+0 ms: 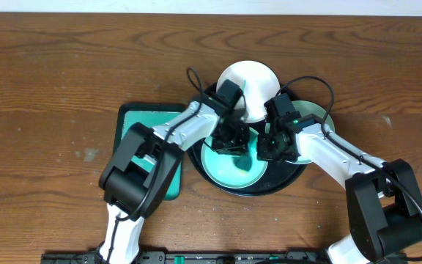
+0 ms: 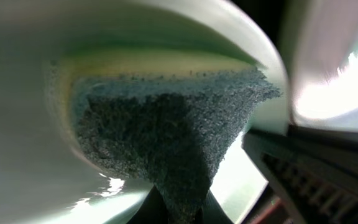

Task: Clean dirty plates on tray and stack at the side
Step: 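Scrub the pale green plate with the sponge while the right gripper holds it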

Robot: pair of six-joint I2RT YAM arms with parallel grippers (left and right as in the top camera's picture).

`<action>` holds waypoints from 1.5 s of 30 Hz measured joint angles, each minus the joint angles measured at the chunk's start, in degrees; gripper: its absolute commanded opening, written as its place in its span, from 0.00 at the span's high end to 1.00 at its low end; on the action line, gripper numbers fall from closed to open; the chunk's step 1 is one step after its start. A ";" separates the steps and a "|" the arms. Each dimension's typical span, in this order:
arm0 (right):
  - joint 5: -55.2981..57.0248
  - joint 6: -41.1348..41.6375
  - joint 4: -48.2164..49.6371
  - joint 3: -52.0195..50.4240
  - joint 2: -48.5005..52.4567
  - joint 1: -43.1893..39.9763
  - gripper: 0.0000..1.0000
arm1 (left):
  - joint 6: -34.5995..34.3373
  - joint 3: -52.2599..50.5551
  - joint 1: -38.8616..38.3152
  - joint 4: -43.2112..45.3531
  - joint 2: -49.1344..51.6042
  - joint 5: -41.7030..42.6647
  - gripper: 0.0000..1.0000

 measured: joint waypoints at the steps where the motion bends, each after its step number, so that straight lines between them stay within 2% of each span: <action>1: 0.00 0.00 0.00 0.00 0.00 0.00 0.99 | 0.35 0.09 -0.74 -0.07 0.22 0.85 0.93; 7: 0.04 0.02 -0.09 0.04 0.00 -0.02 0.99 | 1.70 0.35 -2.05 -3.30 0.83 4.04 0.93; 12: 0.07 0.02 -0.11 0.04 0.00 0.00 0.99 | 0.63 1.20 -1.29 -9.29 0.81 2.19 0.93; 17: 0.09 0.02 -0.11 0.04 0.00 0.00 0.99 | -2.49 1.38 1.14 -15.19 -1.40 -8.31 0.93; 22: 0.09 0.02 -0.09 0.04 0.00 0.00 0.99 | -4.22 1.29 3.48 -16.65 -4.87 -25.33 0.93; 28: -1.05 0.52 0.28 0.04 0.04 0.02 0.99 | -3.32 1.27 2.71 -14.16 -5.42 -33.92 0.93; 32: -1.11 0.66 0.44 0.04 0.07 0.02 0.99 | -1.31 1.11 2.95 -12.72 -5.42 -31.56 0.93; 38: -0.76 0.66 0.52 0.04 0.07 0.02 0.99 | 0.76 -0.61 3.48 -6.14 -5.40 -17.73 0.93; 45: -0.46 0.66 0.31 0.11 0.07 0.02 0.99 | 2.14 -0.70 -4.70 -5.92 -4.66 -10.62 0.92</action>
